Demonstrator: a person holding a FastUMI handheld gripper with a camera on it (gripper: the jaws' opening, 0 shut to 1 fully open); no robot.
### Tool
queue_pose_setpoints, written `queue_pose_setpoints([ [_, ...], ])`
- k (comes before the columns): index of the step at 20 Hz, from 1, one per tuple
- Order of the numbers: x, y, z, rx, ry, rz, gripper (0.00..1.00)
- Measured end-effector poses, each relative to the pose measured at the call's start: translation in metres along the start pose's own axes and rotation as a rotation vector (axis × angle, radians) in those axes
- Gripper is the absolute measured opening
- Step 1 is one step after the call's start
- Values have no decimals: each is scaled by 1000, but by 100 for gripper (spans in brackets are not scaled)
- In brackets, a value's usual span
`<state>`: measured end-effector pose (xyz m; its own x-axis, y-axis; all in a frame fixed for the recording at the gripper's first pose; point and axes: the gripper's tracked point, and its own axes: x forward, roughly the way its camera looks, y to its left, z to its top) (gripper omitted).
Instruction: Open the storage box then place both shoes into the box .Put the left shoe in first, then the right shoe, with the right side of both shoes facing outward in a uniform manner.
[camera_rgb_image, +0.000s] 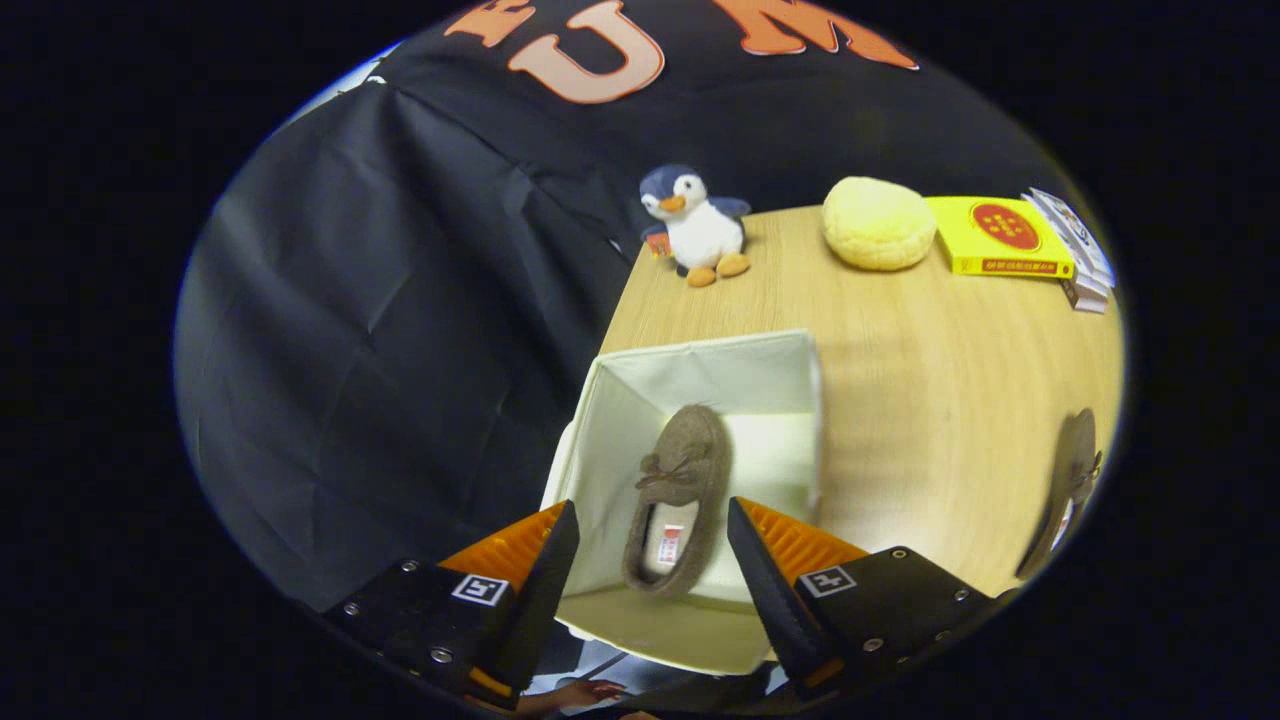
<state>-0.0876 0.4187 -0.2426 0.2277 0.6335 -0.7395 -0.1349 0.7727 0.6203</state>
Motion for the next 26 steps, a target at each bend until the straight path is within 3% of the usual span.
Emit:
queue_pose_setpoints([
  [3, -33, -54, 6, -24, -79, -78, 96],
  [9, -90, -168, -7, 0, -138, -227, 98],
  [18, -144, -344, -52, 23, -113, -486, 99],
  [26, -125, -407, -101, 6, -4, -513, 93],
])
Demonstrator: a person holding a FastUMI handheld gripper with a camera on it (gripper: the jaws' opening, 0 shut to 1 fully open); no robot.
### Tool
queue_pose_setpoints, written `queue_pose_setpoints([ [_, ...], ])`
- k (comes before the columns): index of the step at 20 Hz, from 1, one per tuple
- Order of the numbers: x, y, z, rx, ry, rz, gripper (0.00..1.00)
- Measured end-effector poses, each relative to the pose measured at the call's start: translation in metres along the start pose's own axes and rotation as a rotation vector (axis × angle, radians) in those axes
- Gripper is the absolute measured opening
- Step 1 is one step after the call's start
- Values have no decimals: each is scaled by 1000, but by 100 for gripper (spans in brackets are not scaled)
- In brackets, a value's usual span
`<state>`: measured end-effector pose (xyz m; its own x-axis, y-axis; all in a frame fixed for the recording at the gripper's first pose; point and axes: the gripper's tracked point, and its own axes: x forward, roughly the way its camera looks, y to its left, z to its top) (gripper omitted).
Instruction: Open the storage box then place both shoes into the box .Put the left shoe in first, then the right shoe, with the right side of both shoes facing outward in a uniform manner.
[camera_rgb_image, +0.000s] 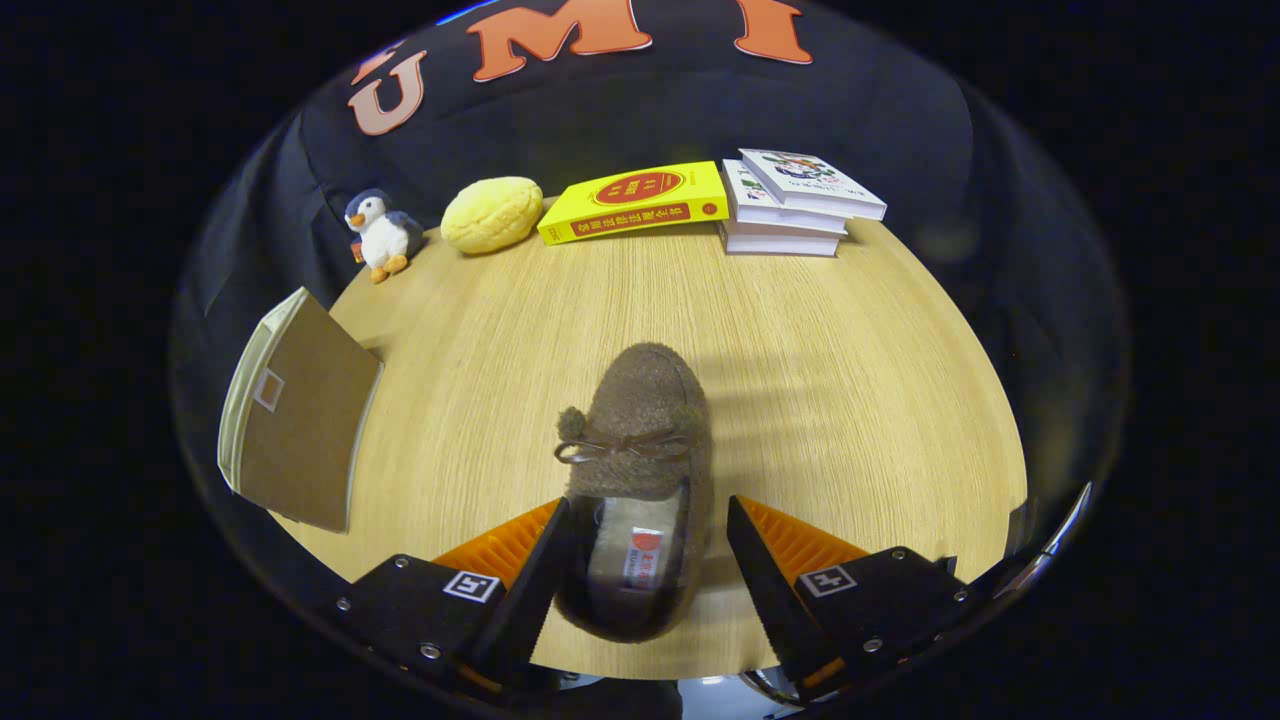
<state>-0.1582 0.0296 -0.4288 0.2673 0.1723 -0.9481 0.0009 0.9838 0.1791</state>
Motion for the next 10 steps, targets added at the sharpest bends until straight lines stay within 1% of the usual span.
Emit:
queue_pose_setpoints([
  [1, 4, -4, -2, -9, 0, -2, 92],
  [3, 18, -14, -2, -24, -2, -20, 85],
  [4, 24, -17, 0, -24, -8, -27, 79],
  [5, 29, -20, 3, -17, -13, -33, 76],
  [6, 34, -22, 4, -7, -18, -38, 68],
  [7, 39, -23, 5, 5, -20, -41, 64],
  [9, 48, -22, 2, 28, -10, -40, 48],
  [10, 51, -19, 0, 46, -2, -24, 40],
])
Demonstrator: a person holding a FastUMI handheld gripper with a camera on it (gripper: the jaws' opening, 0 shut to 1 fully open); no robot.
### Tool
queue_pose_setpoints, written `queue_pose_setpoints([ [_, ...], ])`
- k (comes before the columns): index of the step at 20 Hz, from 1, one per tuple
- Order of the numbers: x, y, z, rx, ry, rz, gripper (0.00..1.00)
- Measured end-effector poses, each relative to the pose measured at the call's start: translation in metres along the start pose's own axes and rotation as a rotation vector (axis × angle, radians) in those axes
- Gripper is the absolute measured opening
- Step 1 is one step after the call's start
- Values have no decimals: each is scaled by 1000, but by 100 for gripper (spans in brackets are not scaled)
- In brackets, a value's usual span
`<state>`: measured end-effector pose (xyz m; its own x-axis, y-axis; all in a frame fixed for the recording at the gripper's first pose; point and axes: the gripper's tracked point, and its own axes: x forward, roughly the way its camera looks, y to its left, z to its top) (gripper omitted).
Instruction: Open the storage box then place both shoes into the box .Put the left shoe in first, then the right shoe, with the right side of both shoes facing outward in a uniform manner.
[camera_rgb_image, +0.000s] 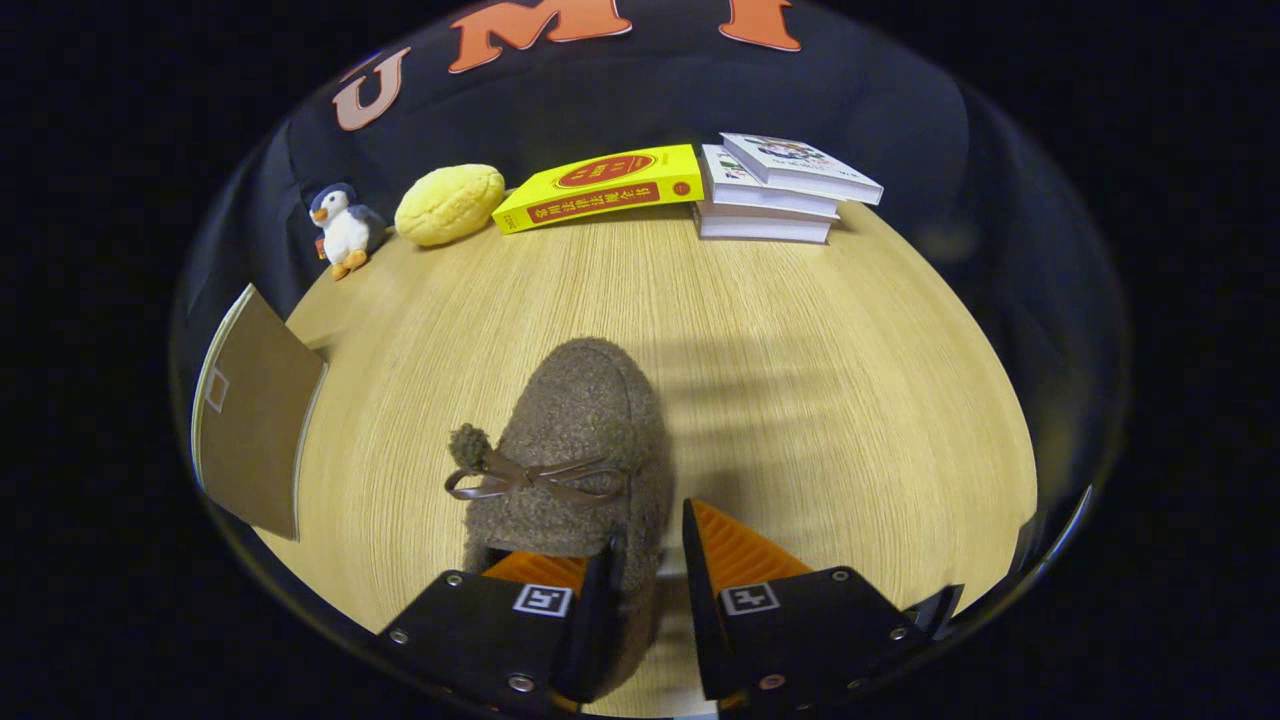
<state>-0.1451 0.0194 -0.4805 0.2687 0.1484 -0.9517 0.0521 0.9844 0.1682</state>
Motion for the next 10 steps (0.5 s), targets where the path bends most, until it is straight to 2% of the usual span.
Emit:
queue_pose_setpoints([
  [2, 3, 3, 1, 55, 17, 9, 23],
  [6, -2, -2, 4, 133, 61, 0, 8],
  [10, -30, 21, 21, 148, 32, 10, 4],
])
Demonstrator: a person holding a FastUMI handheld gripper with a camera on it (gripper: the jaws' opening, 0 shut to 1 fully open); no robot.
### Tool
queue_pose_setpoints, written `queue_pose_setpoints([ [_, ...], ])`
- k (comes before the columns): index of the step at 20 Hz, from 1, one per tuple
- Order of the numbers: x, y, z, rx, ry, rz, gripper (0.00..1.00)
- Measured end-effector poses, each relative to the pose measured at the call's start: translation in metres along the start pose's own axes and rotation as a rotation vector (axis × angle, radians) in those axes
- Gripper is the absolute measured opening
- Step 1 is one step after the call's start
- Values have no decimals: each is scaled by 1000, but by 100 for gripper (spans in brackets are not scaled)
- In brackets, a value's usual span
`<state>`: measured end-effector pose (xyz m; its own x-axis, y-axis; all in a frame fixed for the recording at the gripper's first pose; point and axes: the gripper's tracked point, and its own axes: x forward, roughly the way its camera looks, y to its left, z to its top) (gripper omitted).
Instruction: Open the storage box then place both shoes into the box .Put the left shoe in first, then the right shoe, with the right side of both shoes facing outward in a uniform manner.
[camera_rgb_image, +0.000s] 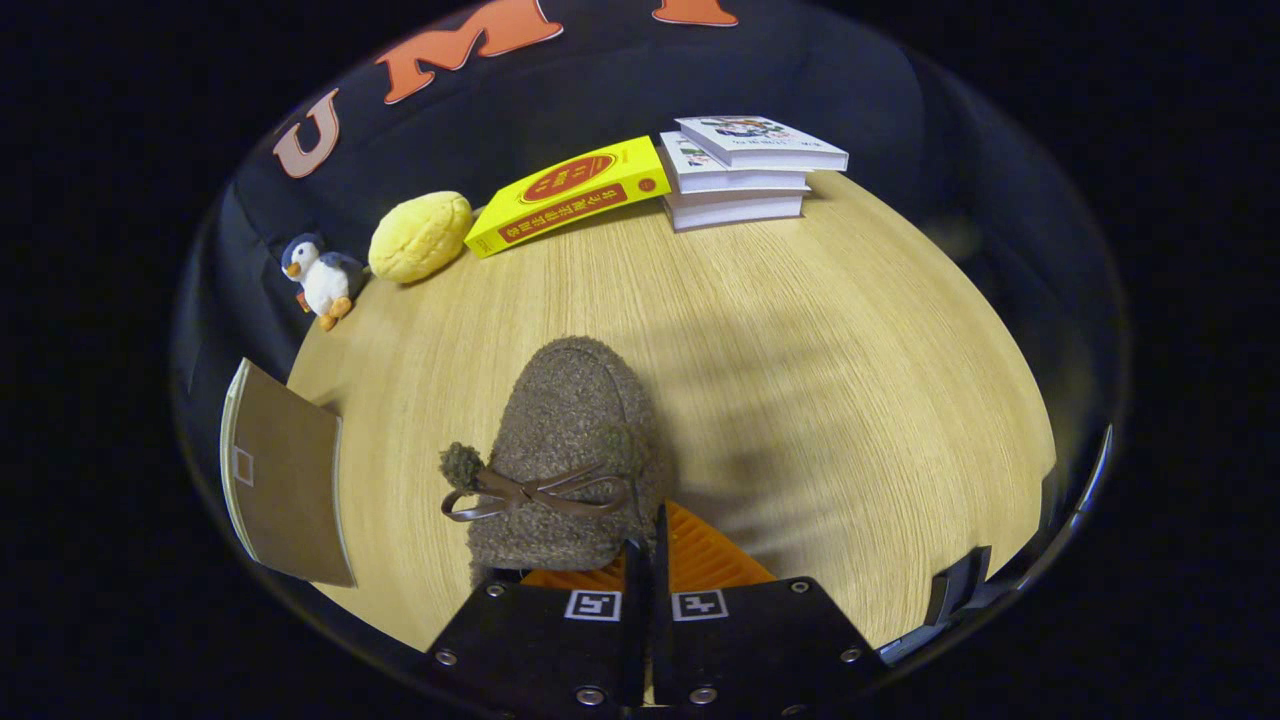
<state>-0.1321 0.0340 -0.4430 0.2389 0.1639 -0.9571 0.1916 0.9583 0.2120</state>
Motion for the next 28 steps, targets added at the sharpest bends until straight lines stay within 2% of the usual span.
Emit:
queue_pose_setpoints([
  [5, -42, 65, 21, -22, -27, 58, 4],
  [13, -97, 216, 44, -137, -71, 220, 4],
  [22, -112, 349, 29, -190, -65, 307, 4],
  [28, -91, 401, -2, -217, -17, 294, 4],
])
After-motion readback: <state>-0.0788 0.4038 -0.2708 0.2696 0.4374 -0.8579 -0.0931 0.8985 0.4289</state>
